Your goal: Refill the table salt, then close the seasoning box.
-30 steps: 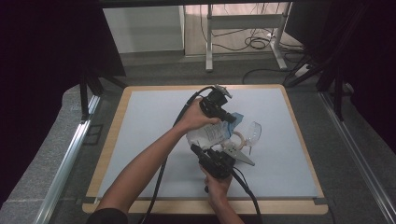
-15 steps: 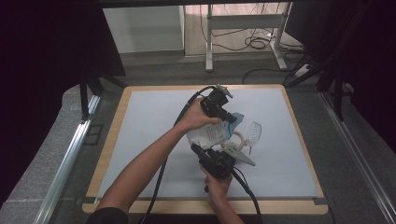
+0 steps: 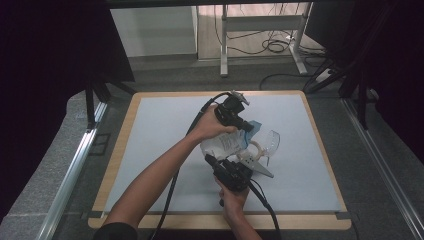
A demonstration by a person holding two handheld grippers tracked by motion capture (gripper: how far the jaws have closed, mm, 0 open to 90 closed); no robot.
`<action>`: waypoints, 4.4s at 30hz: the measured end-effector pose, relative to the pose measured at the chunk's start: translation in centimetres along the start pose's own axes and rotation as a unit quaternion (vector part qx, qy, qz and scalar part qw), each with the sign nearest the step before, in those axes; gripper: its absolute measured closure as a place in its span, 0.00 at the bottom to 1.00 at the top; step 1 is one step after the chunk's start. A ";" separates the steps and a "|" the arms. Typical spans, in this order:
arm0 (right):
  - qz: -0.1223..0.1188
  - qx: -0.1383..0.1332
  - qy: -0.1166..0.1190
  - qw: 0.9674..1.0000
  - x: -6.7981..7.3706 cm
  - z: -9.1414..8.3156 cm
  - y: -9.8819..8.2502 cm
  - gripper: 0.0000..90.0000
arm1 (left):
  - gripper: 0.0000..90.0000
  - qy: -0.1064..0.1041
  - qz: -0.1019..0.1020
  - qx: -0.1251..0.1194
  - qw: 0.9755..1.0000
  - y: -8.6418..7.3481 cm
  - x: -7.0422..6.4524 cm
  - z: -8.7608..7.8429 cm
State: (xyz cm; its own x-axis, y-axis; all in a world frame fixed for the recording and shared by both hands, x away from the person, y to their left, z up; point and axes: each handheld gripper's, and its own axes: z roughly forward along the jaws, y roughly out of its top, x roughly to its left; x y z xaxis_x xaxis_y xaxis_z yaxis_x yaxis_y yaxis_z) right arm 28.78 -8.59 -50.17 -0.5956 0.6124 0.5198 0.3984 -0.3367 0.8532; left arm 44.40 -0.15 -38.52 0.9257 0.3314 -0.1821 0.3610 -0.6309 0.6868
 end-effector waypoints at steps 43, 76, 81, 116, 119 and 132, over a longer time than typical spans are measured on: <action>0.004 -0.005 -0.002 1.000 0.0 -0.1 -0.1 0.74 | 0.99 0.001 0.003 0.004 1.000 0.2 -0.2 0.1; 0.005 -0.007 0.002 1.000 0.0 -0.1 0.0 0.74 | 0.99 0.002 0.003 0.003 1.000 0.2 -0.2 0.0; 0.006 -0.006 0.001 1.000 0.0 -0.2 0.0 0.74 | 0.99 0.001 0.003 0.003 1.000 0.2 -0.2 0.1; 0.002 -0.008 0.003 1.000 -0.2 -0.7 0.4 0.74 | 0.99 -0.004 0.003 0.003 1.000 0.9 -0.5 0.3; 0.003 -0.008 0.004 1.000 -0.2 -0.8 0.5 0.74 | 0.99 -0.005 0.004 0.003 1.000 1.0 -0.5 0.4; 0.016 -0.020 -0.001 1.000 0.0 -0.6 0.7 0.74 | 0.99 -0.005 0.006 0.013 1.000 1.4 -0.4 0.5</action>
State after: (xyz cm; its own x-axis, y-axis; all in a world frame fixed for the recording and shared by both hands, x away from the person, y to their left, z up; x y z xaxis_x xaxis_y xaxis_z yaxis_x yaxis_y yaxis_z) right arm 28.60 -9.25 -49.58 -0.5811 0.6022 0.5474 0.3889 -0.3854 0.8368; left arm 44.60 -1.46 -37.82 0.9314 0.3160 -0.1808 0.3517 -0.6529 0.6708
